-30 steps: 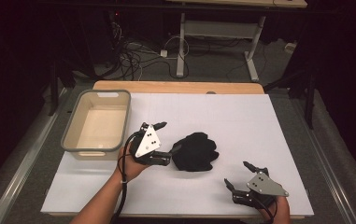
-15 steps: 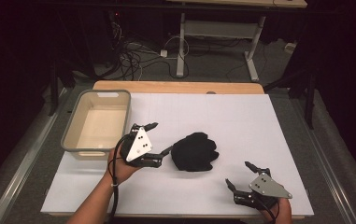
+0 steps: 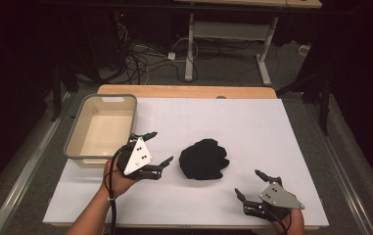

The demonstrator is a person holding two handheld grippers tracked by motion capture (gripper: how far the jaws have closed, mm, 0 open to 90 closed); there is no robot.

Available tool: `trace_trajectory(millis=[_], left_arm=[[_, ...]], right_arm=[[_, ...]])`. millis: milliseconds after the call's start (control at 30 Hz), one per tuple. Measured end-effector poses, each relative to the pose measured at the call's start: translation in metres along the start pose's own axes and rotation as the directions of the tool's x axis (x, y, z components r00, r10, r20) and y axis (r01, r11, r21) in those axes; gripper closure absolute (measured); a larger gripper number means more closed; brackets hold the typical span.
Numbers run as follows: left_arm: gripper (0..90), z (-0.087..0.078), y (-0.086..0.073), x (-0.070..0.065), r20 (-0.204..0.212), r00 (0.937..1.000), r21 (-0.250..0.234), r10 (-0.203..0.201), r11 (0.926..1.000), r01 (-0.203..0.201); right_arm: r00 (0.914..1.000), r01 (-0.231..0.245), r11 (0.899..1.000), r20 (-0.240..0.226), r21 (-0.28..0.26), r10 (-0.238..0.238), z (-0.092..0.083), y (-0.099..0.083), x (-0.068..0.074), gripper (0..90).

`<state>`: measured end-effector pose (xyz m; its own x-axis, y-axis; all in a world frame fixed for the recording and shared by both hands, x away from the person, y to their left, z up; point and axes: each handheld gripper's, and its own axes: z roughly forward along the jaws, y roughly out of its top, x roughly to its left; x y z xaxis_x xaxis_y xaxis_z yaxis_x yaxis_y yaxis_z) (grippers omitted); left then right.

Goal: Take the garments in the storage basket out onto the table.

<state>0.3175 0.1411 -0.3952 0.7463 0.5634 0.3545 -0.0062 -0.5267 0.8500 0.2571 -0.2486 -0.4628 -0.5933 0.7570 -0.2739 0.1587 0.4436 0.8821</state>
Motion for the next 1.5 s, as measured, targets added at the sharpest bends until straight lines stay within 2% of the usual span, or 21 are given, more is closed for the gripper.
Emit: trace_trajectory(millis=[33,367,500,667,733,800,867,900,1033,1200,1233,1333,1467,1500], left_arm=[[16.1,-0.002,-0.002,-0.002,-0.003,0.9999,0.012,0.011,0.9999,-0.011],[15.9,-0.014,-0.016,-0.005,-0.007,0.9999,0.031,0.014,0.9994,-0.014],[15.8,-0.020,-0.024,-0.006,-0.032,0.9995,0.024,0.008,0.9997,-0.007],[15.8,-0.025,-0.031,-0.007,-0.031,0.9995,0.027,0.007,0.9996,-0.006],[15.8,-0.027,-0.036,-0.008,-0.030,0.9995,0.033,0.010,0.9994,-0.009],[15.9,-0.030,-0.042,-0.011,-0.032,0.9990,0.034,0.030,0.9990,-0.029],[16.1,-0.033,-0.045,-0.010,-0.020,0.9995,0.026,0.023,0.9994,-0.023],[16.0,-0.035,-0.049,-0.008,-0.009,1.0000,0.024,0.000,0.9997,0.000],[16.0,-0.039,-0.058,-0.009,-0.027,0.9995,0.053,0.019,0.9984,-0.017],[15.9,-0.040,-0.073,-0.011,-0.028,0.9996,0.100,0.002,0.9950,0.001],[15.9,-0.040,-0.078,-0.012,-0.026,0.9997,0.118,-0.004,0.9930,0.007],[15.9,-0.041,-0.083,-0.013,-0.024,0.9996,0.132,-0.016,0.9911,0.019],[15.9,-0.044,-0.100,-0.016,-0.024,0.9976,0.164,-0.065,0.9842,0.068],[15.9,-0.044,-0.100,-0.016,-0.024,0.9976,0.164,-0.065,0.9842,0.068]], right_arm=[[1.0000,-0.001,1.000,0.001,0.001,0.001,0.000,0.000,0.000,15.9],[1.0000,0.000,1.000,-0.003,0.006,0.000,0.002,0.000,0.002,15.9],[1.0000,0.004,1.000,-0.008,0.010,-0.004,0.003,0.000,0.003,15.9],[1.0000,-0.002,1.000,-0.010,0.012,0.002,0.004,0.000,0.003,15.9],[1.0000,-0.002,1.000,-0.008,0.014,0.002,0.005,0.000,0.003,15.9],[1.0000,-0.004,1.000,-0.008,0.015,0.004,0.005,0.000,0.003,15.9],[1.0000,-0.006,1.000,-0.007,0.017,0.006,0.005,0.000,0.003,15.9],[0.9999,-0.011,1.000,-0.006,0.021,0.011,0.005,-0.001,0.003,15.9],[0.9999,-0.016,1.000,-0.005,0.026,0.016,0.005,-0.002,0.002,15.9],[0.9998,-0.018,0.999,-0.004,0.034,0.018,0.006,-0.002,0.002,15.9],[0.9998,-0.019,0.999,-0.005,0.032,0.019,0.005,-0.003,0.002,15.9],[0.9998,-0.021,0.999,-0.002,0.033,0.021,0.005,-0.003,0.002,15.9],[0.9996,-0.029,0.999,-0.005,0.037,0.029,0.006,-0.004,0.000,15.9],[0.9996,-0.029,0.999,-0.005,0.037,0.029,0.006,-0.004,0.000,15.9]])
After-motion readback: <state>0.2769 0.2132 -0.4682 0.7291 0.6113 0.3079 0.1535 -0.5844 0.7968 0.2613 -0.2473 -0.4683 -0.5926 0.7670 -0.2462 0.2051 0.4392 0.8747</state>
